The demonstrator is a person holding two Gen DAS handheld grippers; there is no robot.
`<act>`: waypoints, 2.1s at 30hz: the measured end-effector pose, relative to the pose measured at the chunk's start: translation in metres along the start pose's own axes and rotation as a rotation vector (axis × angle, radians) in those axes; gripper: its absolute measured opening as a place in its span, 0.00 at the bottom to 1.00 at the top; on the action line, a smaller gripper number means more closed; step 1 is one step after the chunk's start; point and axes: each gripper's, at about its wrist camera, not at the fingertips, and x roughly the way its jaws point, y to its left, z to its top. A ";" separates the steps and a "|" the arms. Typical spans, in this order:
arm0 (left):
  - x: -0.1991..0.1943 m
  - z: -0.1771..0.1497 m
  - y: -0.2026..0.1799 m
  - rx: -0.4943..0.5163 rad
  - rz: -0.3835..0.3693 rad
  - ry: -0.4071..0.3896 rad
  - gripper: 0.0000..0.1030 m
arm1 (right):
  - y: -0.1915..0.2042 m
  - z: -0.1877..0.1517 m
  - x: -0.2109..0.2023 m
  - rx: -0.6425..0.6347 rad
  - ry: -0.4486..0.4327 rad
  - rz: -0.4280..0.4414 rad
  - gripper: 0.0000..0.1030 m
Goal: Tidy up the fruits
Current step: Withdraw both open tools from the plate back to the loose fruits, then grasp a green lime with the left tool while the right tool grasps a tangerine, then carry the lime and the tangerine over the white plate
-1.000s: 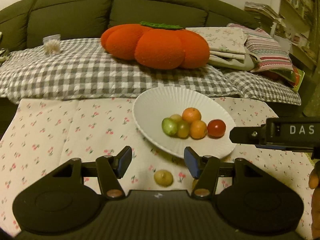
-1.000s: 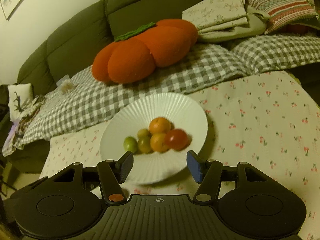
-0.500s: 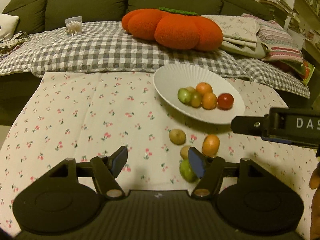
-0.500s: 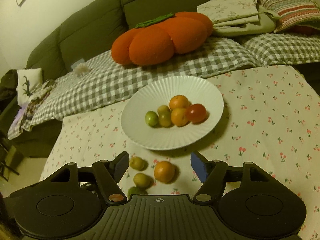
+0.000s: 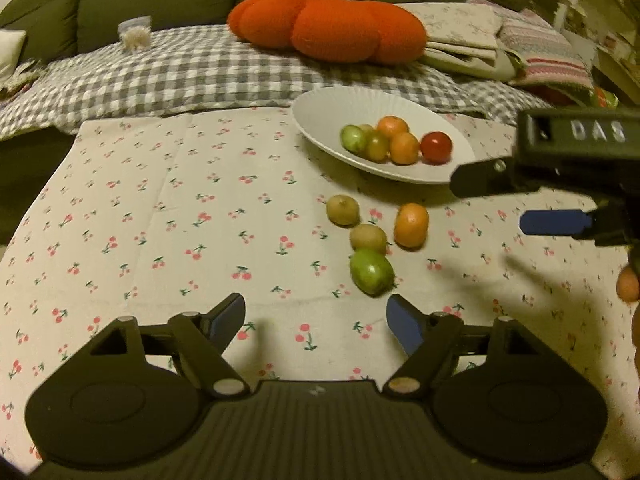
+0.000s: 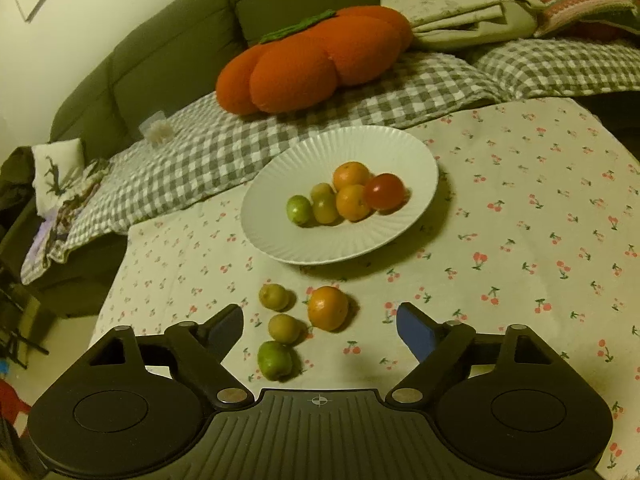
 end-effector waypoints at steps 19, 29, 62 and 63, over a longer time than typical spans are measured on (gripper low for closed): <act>0.038 0.007 -0.022 0.032 -0.073 -0.035 0.28 | -0.014 0.003 0.025 0.045 0.035 -0.022 0.82; 0.027 0.009 -0.005 -0.036 -0.036 0.006 0.27 | -0.001 0.001 0.044 -0.011 0.049 -0.030 0.82; 0.020 0.014 0.008 -0.072 0.013 0.017 0.27 | 0.010 0.003 0.063 -0.028 0.043 -0.045 0.29; 0.020 0.014 0.008 -0.073 0.013 0.015 0.27 | 0.009 0.003 0.061 -0.025 0.042 -0.042 0.29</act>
